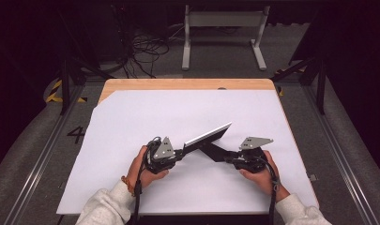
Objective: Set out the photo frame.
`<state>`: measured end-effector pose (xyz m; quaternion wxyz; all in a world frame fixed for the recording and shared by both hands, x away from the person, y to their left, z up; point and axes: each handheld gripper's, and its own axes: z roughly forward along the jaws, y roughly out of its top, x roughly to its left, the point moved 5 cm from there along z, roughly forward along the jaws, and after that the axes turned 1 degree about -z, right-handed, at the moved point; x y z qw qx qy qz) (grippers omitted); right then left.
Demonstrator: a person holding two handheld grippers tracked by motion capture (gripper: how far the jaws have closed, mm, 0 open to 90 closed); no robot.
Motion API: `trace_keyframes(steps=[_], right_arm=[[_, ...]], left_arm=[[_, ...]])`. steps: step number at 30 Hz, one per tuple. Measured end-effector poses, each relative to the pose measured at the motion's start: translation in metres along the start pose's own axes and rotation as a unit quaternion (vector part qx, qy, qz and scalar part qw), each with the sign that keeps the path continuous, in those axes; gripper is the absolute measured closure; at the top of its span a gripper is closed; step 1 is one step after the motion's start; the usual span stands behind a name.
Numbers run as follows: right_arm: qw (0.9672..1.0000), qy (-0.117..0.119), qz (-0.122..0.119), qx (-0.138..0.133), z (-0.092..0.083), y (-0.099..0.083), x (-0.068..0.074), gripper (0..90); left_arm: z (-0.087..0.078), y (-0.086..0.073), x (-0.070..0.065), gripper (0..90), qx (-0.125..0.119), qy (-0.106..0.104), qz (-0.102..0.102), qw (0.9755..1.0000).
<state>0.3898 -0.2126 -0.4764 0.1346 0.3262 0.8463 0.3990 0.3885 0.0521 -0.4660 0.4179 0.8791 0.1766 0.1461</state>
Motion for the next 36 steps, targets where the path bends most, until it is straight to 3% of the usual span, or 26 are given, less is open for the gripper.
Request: trace_keyframes(steps=[5,16,24,29,36], right_arm=[[0.9998,-0.019,0.001,-0.008,-0.002,0.002,-0.002,66.3],[0.9979,-0.039,-0.014,-0.049,-0.020,0.014,0.000,65.0],[0.9977,-0.045,-0.021,-0.046,-0.016,0.019,0.001,60.0],[0.9947,-0.048,-0.029,-0.086,-0.025,0.039,0.004,73.8],[0.9928,-0.049,-0.032,-0.104,-0.020,0.051,0.004,85.0]], left_arm=[[0.002,0.000,-0.002,80.1,0.002,-0.003,0.003,1.0000],[0.005,-0.002,-0.001,80.2,0.004,-0.006,0.001,1.0000],[0.006,-0.001,-0.003,80.7,0.007,-0.012,0.008,0.9999],[0.006,0.000,-0.006,81.0,0.007,-0.014,0.014,0.9998],[0.004,0.000,-0.008,81.5,0.007,-0.019,0.018,0.9996]])
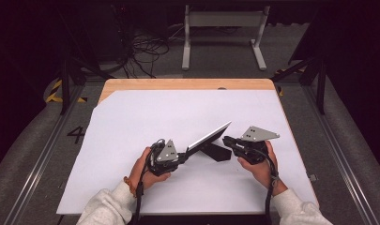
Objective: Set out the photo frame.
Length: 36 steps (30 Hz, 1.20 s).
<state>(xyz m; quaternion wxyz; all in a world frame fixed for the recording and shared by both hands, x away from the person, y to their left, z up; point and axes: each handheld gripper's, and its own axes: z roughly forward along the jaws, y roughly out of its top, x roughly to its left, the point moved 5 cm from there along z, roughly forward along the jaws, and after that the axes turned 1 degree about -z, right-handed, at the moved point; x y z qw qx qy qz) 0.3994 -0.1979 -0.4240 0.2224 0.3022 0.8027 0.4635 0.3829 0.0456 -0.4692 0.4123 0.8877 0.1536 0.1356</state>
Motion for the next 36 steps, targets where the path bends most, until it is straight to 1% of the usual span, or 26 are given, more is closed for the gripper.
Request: trace_keyframes(steps=[3,7,10,14,19,22,30,31,33,36], right_arm=[[1.0000,0.000,0.001,-0.004,0.005,0.004,0.001,86.1],[1.0000,-0.003,-0.001,-0.003,0.013,0.007,0.003,86.1],[1.0000,-0.005,-0.002,0.000,0.017,0.008,0.003,86.6],[1.0000,-0.005,-0.002,-0.003,0.019,0.008,0.001,86.7],[1.0000,0.000,0.001,0.003,0.025,0.006,0.002,85.7],[1.0000,0.000,-0.004,0.004,0.025,0.006,0.002,85.0],[1.0000,-0.003,-0.003,0.000,0.029,0.007,0.002,85.6],[1.0000,-0.001,-0.001,-0.001,0.030,0.007,0.002,85.3],[1.0000,0.002,0.002,-0.002,0.031,0.006,0.003,86.2],[1.0000,0.002,0.000,-0.001,0.031,0.007,0.004,86.4]], left_arm=[[0.000,0.000,-0.001,82.4,-0.001,0.000,0.000,1.0000],[-0.001,0.000,-0.003,82.8,0.002,0.000,0.006,1.0000],[-0.001,0.000,-0.004,82.7,0.003,0.001,0.008,1.0000],[-0.001,0.001,-0.008,82.4,0.003,-0.001,0.010,0.9999],[0.000,0.002,-0.012,81.7,0.002,-0.004,0.013,0.9999],[0.000,0.002,-0.013,81.4,0.001,-0.006,0.013,0.9999],[0.003,0.005,-0.018,79.6,-0.001,-0.017,0.017,0.9997],[0.003,0.005,-0.019,79.4,-0.002,-0.017,0.016,0.9997],[0.003,0.006,-0.019,79.3,0.000,-0.015,0.021,0.9997],[0.003,0.006,-0.020,79.1,0.000,-0.016,0.023,0.9996]])
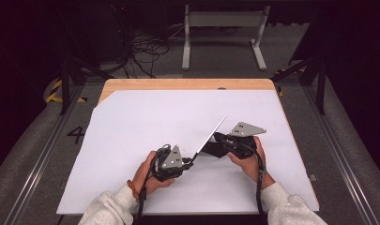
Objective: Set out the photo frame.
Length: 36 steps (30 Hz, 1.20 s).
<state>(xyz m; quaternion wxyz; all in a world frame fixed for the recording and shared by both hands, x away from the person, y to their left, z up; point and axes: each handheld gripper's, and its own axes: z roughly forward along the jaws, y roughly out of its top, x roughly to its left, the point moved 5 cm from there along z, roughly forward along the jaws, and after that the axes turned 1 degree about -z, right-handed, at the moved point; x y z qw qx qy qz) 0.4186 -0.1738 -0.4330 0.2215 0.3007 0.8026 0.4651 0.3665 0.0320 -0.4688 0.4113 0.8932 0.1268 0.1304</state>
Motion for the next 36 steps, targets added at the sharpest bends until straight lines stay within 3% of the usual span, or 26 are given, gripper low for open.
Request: trace_keyframes(steps=[22,30,36], right_arm=[[0.9999,-0.007,0.001,-0.008,0.009,0.004,-0.001,85.5],[0.9999,-0.013,0.003,-0.006,0.007,0.003,-0.005,78.2],[0.9995,-0.032,-0.002,0.001,-0.003,0.004,-0.008,72.7]], left_arm=[[0.005,0.005,-0.007,74.8,-0.008,-0.024,0.004,0.9997],[0.007,0.006,-0.008,73.1,-0.009,-0.026,0.010,0.9996],[0.005,0.005,-0.008,74.2,-0.008,-0.027,0.015,0.9995]])
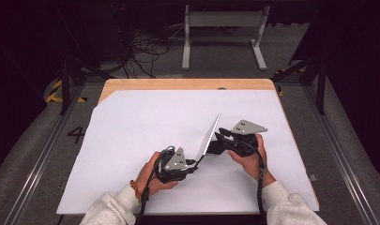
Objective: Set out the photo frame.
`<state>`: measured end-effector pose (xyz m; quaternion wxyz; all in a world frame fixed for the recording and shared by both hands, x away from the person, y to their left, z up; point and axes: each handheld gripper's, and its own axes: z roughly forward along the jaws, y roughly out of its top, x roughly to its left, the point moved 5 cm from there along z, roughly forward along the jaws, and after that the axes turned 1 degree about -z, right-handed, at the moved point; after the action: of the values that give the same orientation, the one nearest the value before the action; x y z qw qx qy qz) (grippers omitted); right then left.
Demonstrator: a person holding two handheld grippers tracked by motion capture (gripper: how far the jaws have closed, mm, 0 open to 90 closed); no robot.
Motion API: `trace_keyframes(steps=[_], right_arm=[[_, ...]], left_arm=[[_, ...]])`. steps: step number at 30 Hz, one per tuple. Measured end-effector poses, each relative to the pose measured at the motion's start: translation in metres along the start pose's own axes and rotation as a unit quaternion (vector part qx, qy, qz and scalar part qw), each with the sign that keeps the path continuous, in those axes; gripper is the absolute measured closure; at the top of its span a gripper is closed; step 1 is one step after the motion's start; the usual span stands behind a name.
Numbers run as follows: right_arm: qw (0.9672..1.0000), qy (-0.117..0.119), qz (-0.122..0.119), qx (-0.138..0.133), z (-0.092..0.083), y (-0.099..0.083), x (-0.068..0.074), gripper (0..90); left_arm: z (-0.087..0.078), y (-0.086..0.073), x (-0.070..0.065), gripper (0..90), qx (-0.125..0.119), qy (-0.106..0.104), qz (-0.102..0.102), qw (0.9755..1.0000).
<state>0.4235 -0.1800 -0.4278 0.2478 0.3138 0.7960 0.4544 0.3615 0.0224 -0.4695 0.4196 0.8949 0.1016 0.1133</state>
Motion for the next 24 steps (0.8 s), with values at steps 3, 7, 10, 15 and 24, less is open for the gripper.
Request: trace_keyframes(steps=[3,7,10,15,24], right_arm=[[1.0000,0.004,0.002,-0.003,-0.009,-0.001,0.000,71.7],[0.9998,0.013,-0.012,0.003,-0.022,-0.007,0.007,72.3],[0.9996,0.023,-0.016,-0.002,-0.032,-0.008,0.012,76.5],[0.9988,0.043,-0.019,-0.015,-0.039,-0.005,0.022,82.8],[0.9982,0.042,-0.040,-0.013,-0.027,0.006,0.035,86.1]], left_arm=[[-0.002,-0.001,0.000,75.6,0.001,-0.001,0.002,1.0000],[-0.007,-0.004,-0.001,78.7,0.004,-0.005,0.001,1.0000],[-0.009,-0.006,-0.002,82.6,0.008,-0.003,-0.003,1.0000],[-0.012,-0.005,0.000,88.0,-0.006,0.005,-0.009,0.9999],[-0.009,0.000,0.001,89.2,-0.021,-0.005,-0.017,0.9996]])
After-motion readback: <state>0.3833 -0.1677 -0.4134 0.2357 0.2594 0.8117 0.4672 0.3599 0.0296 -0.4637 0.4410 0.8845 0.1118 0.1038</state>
